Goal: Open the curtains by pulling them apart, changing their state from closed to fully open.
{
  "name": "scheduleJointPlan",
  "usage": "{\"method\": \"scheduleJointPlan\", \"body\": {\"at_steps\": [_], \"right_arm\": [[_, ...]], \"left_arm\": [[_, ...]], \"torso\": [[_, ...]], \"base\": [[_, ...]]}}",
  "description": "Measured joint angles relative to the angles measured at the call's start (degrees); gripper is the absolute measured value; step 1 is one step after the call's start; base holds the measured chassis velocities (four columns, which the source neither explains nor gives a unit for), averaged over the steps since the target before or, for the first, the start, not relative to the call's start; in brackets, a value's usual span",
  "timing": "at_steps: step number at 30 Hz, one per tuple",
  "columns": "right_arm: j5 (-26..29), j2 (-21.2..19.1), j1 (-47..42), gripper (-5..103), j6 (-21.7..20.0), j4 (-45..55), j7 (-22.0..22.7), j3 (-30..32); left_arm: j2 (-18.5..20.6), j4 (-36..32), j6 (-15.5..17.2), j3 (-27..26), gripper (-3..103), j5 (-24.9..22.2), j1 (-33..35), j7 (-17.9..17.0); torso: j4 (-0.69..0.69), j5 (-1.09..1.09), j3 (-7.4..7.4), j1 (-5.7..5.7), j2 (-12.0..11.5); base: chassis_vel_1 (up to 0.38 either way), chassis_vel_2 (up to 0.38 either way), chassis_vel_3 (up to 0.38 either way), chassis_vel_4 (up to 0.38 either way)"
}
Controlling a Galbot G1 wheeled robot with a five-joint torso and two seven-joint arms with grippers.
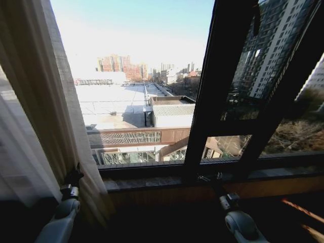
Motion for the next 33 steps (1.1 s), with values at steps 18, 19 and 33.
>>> {"method": "scheduleJointPlan", "body": {"at_steps": [18,19,33], "right_arm": [[0.0,0.0,0.0,100,0.0,0.0,0.0,0.0],[0.0,0.0,0.0,100,0.0,0.0,0.0,0.0],[0.0,0.0,0.0,100,0.0,0.0,0.0,0.0]], "left_arm": [[9.7,6.6,4.4,-4.6,0,-5.1,-2.4,-13.0],[11.0,8.7,5.1,-5.2,0,-5.6,-3.5,-14.6],[16.4,19.0,6.5,-6.5,0,-6.5,-9.4,-18.4]], "torso": [[0.02,-0.04,0.00,0.00,0.0],[0.02,-0.03,0.00,0.00,0.0],[0.01,-0.02,0.00,0.00,0.0]], "base": [[0.011,0.012,-0.013,-0.012],[0.000,0.000,0.000,0.000],[0.000,0.000,0.000,0.000]]}}
